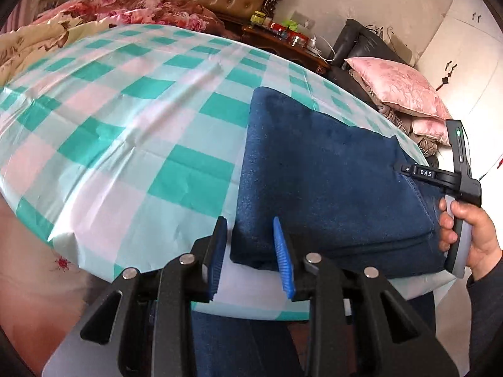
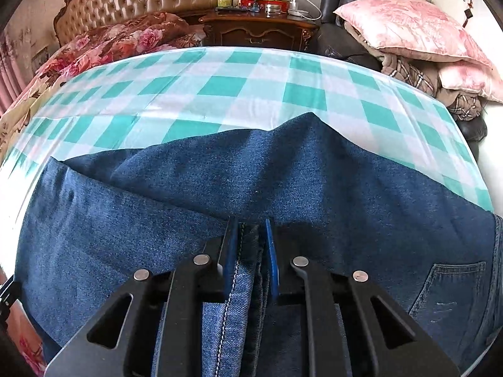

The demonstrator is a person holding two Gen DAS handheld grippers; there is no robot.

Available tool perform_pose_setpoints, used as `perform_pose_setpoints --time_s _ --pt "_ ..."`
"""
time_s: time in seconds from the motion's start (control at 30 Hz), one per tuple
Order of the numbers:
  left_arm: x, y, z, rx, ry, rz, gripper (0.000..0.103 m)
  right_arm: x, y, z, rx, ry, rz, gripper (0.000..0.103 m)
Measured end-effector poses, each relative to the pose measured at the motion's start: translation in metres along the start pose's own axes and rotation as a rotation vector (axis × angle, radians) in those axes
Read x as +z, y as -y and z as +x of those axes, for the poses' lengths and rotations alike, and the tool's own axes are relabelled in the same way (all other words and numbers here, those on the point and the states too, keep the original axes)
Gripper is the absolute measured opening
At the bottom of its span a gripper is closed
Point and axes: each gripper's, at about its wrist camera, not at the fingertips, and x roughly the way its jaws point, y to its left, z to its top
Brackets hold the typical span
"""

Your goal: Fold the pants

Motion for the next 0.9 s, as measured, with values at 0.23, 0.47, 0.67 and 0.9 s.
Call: perform_pose_setpoints --time_s 0.23,0.47,0.67,0.9 --pt "-0.004 -0.003 0.000 -0.036 0.018 -0.001 0.031 0.024 -0.039 -0.042 0.040 0.070 -0.039 0.016" --pt "-0.006 -0.005 0.000 -0.052 0.032 0.001 0.030 0.044 -0.169 -0.015 0.409 -0.122 -0.178 0.014" --pt "-0.008 -0.010 -0.002 -0.083 0.041 -0.019 0.028 0.051 -0.226 0.024 0.442 -0.227 -0.199 0.010" --pt "-0.007 -0.015 -0.001 -0.119 0.035 -0.043 0.023 0.048 -0.226 0.035 0.440 -0.226 -0.168 0.003"
